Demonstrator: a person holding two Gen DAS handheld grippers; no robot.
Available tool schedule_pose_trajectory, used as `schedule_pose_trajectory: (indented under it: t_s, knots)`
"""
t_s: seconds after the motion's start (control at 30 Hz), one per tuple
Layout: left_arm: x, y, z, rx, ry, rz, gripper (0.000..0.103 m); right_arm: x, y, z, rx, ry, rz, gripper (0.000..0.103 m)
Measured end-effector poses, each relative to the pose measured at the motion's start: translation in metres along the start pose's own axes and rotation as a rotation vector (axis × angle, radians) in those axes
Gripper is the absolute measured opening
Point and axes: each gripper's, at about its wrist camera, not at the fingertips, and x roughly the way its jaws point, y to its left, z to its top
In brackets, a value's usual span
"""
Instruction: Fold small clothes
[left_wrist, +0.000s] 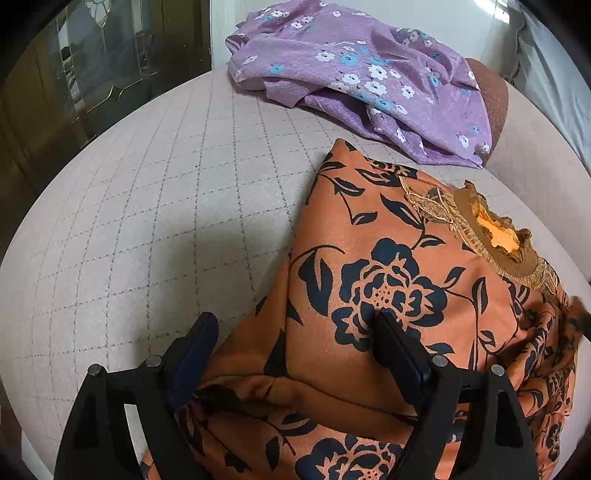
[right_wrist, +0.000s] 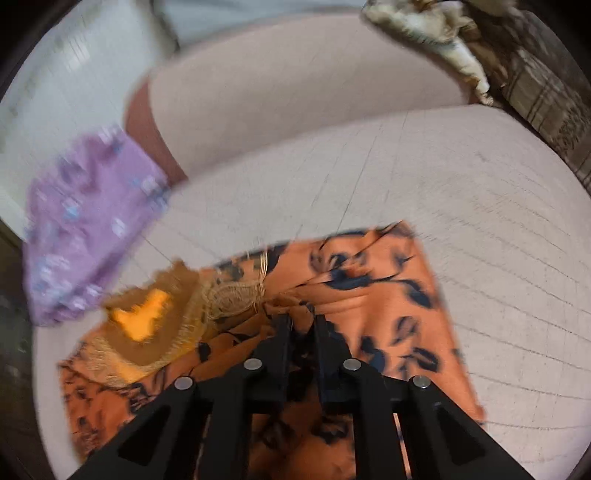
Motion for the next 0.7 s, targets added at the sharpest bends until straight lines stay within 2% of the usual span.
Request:
schedule_pose_trajectory:
  t_s: [0.1, 0.17, 0.3, 0.33, 0.4, 0.43, 0.47, 0.5, 0.57, 0.6, 0.7]
  knots:
    - [-0.002, -0.002, -0.002, 0.003, -0.007, 0.016, 0.087, -0.027, -0.041, -0.016, 0.004, -0.027, 0.043, 0.012]
    - [-0.004, -0.003, -0.004, 0.008, -0.014, 0.024, 0.087, -0.035, -0.080, -0.035, 0.049, 0.010, 0.083, 0.012]
    - [-0.012, -0.004, -0.009, 0.019, -0.034, 0.048, 0.087, -0.040, -0.135, -0.069, 0.148, 0.101, 0.125, 0.016]
    - [-0.014, -0.004, -0.011, 0.022, -0.043, 0.054, 0.087, -0.042, -0.150, -0.077, 0.194, 0.116, 0.163, 0.017]
    - [-0.022, -0.006, -0.014, 0.032, -0.075, 0.067, 0.087, -0.047, -0.161, -0.080, 0.250, 0.089, 0.241, 0.021]
    - [-0.024, -0.006, -0.014, 0.034, -0.086, 0.069, 0.087, -0.050, -0.161, -0.077, 0.261, 0.062, 0.276, 0.038]
    - [-0.028, -0.007, -0.015, 0.038, -0.101, 0.071, 0.087, -0.054, -0.157, -0.071, 0.270, 0.041, 0.305, 0.074]
    - [-0.031, -0.008, -0.015, 0.042, -0.118, 0.071, 0.087, -0.056, -0.155, -0.066, 0.278, 0.021, 0.332, 0.086]
    - [-0.037, -0.010, -0.016, 0.052, -0.150, 0.061, 0.087, -0.062, -0.139, -0.053, 0.274, -0.053, 0.394, 0.089]
    - [-0.039, -0.011, -0.015, 0.056, -0.157, 0.055, 0.087, -0.060, -0.131, -0.049, 0.261, -0.052, 0.390, 0.089]
    - [-0.041, -0.015, -0.012, 0.060, -0.167, 0.019, 0.087, -0.032, -0.098, -0.033, 0.230, 0.025, 0.366, 0.087]
